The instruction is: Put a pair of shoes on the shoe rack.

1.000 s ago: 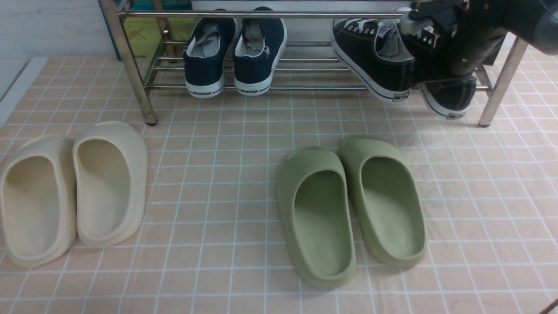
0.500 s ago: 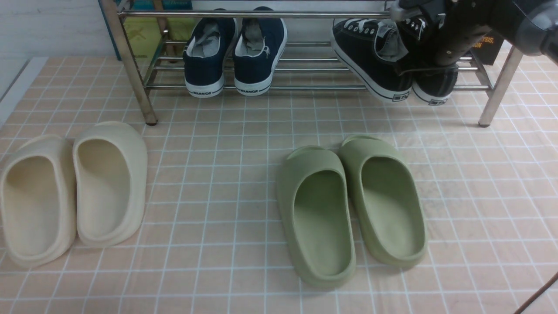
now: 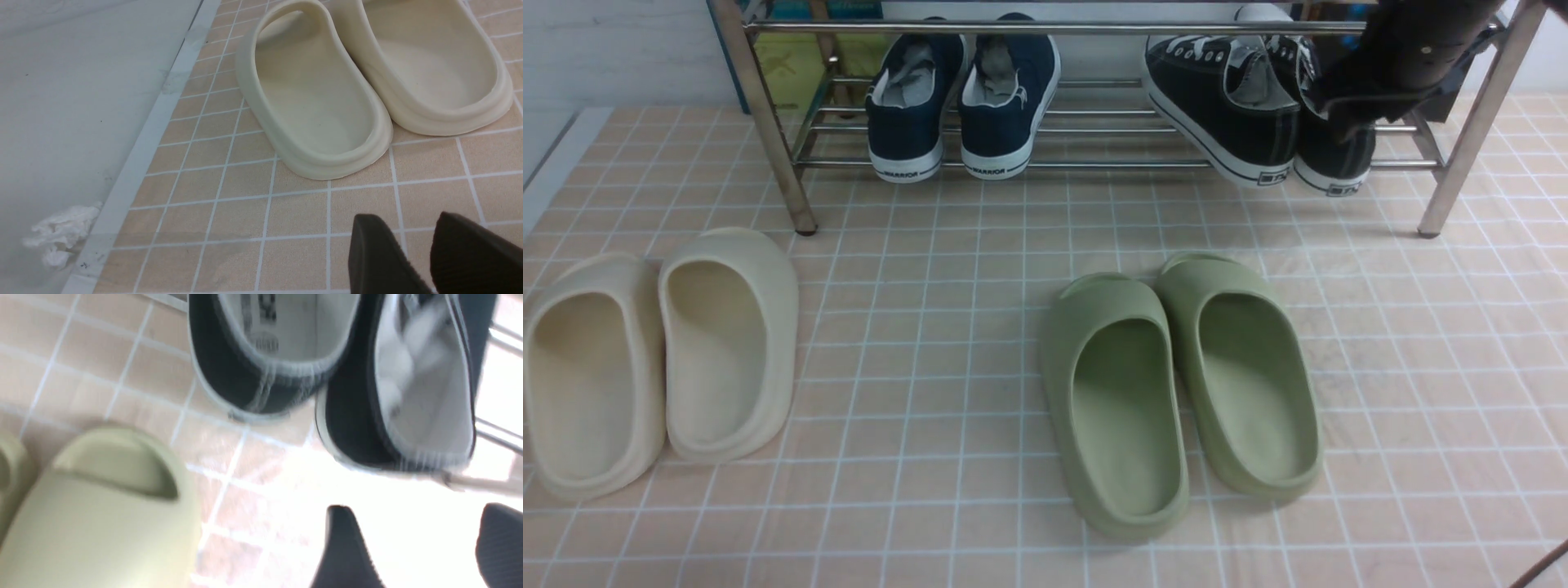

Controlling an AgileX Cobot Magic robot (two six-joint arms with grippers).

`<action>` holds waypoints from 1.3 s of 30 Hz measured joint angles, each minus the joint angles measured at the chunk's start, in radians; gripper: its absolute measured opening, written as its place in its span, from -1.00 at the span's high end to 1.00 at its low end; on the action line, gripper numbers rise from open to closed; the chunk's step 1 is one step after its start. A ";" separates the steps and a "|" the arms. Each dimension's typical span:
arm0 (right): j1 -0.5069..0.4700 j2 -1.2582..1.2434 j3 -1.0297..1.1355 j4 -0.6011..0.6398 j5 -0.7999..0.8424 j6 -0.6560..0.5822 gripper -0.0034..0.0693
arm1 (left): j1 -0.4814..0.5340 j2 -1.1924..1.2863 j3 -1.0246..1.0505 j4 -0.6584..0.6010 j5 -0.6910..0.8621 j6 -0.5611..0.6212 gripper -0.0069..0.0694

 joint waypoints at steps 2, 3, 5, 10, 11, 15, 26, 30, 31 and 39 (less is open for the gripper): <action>-0.007 -0.054 0.030 0.003 0.015 0.005 -0.18 | 0.000 0.000 0.000 0.000 0.000 0.000 0.19; -0.008 -0.084 0.052 0.005 0.018 0.013 -0.12 | 0.000 0.000 0.000 0.000 0.001 0.000 0.19; -0.009 -0.125 0.086 0.008 0.020 0.022 -0.04 | 0.000 0.000 0.000 0.001 0.001 0.000 0.19; -0.010 -0.376 0.320 0.064 0.020 0.031 0.46 | 0.000 0.000 0.000 0.005 0.001 0.000 0.19; -0.010 -0.387 0.330 0.067 0.020 0.031 0.48 | 0.000 0.000 0.000 0.005 0.001 0.000 0.19; -0.010 -0.665 0.599 0.130 0.020 0.028 0.87 | 0.000 0.000 0.000 0.007 0.001 0.000 0.19; -0.010 -1.361 1.157 0.142 -0.222 0.028 0.96 | 0.000 0.000 0.000 0.008 0.002 0.000 0.19; -0.010 -1.534 1.257 0.142 -0.331 0.028 0.95 | 0.000 0.000 0.000 0.008 0.002 0.000 0.19; -0.010 -1.588 1.287 0.142 -0.368 0.028 0.95 | 0.000 0.000 0.000 0.008 0.002 0.000 0.19; -0.010 -1.722 1.359 0.163 -0.457 0.028 0.95 | 0.000 0.000 0.000 0.008 0.002 0.000 0.19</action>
